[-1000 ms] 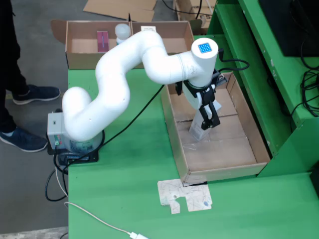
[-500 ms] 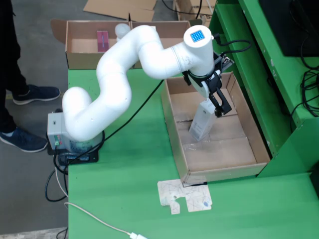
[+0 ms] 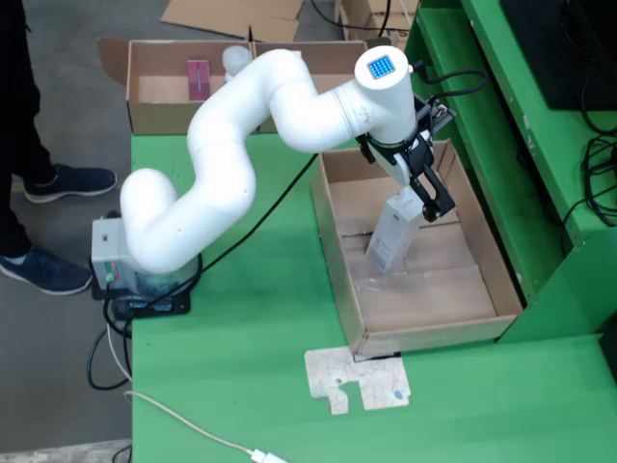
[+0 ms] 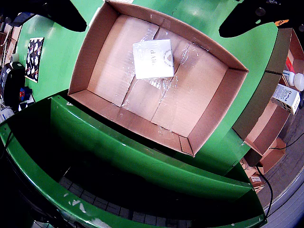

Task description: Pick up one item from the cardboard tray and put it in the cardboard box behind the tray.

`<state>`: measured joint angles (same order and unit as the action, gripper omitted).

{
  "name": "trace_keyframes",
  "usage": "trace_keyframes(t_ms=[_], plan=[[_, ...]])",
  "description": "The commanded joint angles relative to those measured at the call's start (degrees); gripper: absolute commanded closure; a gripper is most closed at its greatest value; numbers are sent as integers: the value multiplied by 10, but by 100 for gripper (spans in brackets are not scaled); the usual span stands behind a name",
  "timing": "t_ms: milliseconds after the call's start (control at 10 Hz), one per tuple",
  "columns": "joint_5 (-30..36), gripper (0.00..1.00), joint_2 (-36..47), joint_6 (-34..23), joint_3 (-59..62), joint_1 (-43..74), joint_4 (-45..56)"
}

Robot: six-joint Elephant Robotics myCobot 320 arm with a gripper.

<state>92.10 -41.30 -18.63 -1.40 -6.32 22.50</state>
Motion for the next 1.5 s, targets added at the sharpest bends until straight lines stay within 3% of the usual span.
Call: trace_keyframes(t_ms=[0, 600, 700, 900, 1400], plan=[[-8, 0, -3, -10, 14, -7, -43], [-12, 0, -42, -39, 14, 2, -131], [-32, 0, -73, -56, 14, 6, -204], [-46, 0, -84, -65, 14, 7, -235], [-43, 0, -80, -76, 14, 19, -235]])
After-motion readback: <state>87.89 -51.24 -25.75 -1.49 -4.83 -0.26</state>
